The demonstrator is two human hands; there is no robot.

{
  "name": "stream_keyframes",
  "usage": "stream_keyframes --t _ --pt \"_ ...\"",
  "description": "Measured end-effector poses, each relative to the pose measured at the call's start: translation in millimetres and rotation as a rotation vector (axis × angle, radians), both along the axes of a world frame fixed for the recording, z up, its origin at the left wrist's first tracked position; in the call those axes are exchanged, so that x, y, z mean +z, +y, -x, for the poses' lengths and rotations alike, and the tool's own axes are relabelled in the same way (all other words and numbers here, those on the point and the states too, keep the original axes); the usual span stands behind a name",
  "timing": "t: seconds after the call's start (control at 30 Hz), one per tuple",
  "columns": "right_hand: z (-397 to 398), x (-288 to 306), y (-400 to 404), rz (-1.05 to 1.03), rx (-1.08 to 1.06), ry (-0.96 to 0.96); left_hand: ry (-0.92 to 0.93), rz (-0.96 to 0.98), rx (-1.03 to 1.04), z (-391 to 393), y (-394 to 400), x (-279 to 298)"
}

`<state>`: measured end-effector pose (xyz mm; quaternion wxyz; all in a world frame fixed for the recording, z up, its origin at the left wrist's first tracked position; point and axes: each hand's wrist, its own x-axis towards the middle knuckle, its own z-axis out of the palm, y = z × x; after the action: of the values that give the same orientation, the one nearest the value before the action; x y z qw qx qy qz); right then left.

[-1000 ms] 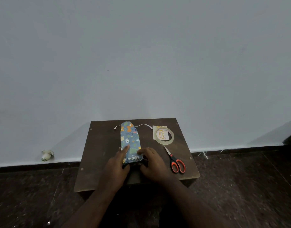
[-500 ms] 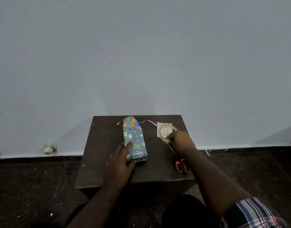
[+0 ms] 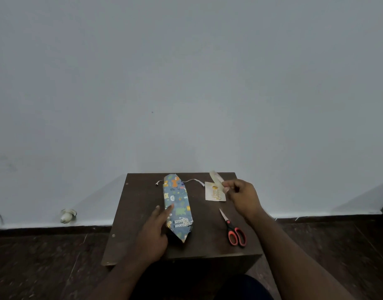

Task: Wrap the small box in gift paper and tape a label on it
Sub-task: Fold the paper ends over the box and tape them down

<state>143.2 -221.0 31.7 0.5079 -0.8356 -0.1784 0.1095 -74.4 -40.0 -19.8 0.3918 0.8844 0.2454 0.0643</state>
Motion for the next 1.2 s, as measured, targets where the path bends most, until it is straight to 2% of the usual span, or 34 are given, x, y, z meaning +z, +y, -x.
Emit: stream_keyframes --t 0.07,0.13,0.27,0.33,0.4,0.53,0.87,1.03,1.2 --pt "25.9 15.4 -3.7 -0.194 -0.042 0.096 -0.14 0.003 0.108 -0.5 0.0 16.3" --pt "57.9 26.2 -3.6 -0.341 -0.049 0.165 -0.284 0.123 0.159 -3.9 -10.5 40.1" --pt "124.6 43.5 3.9 -0.527 0.01 0.261 -0.421 0.451 0.082 -5.0 -50.6 95.3" --pt "150.8 51.4 6.1 -0.565 0.066 0.272 -0.464 0.541 0.072 0.8 -57.8 107.6" --pt "169.4 58.7 4.8 -0.562 0.12 0.28 -0.493 0.566 0.09 13.6 -59.2 113.4" --pt "178.9 77.1 -2.7 -0.504 0.132 0.252 -0.488 0.492 0.099 40.2 -57.6 115.5" --pt "176.7 97.1 -0.7 -0.325 0.173 0.422 -0.492 0.399 0.043 57.6 -56.8 103.3" --pt "173.2 101.2 3.6 -0.234 0.179 0.269 -0.441 0.391 0.033 56.0 -52.5 104.4" --pt "165.8 110.8 8.1 0.113 0.266 -0.236 -0.404 0.412 0.057 54.3 -50.3 106.9"
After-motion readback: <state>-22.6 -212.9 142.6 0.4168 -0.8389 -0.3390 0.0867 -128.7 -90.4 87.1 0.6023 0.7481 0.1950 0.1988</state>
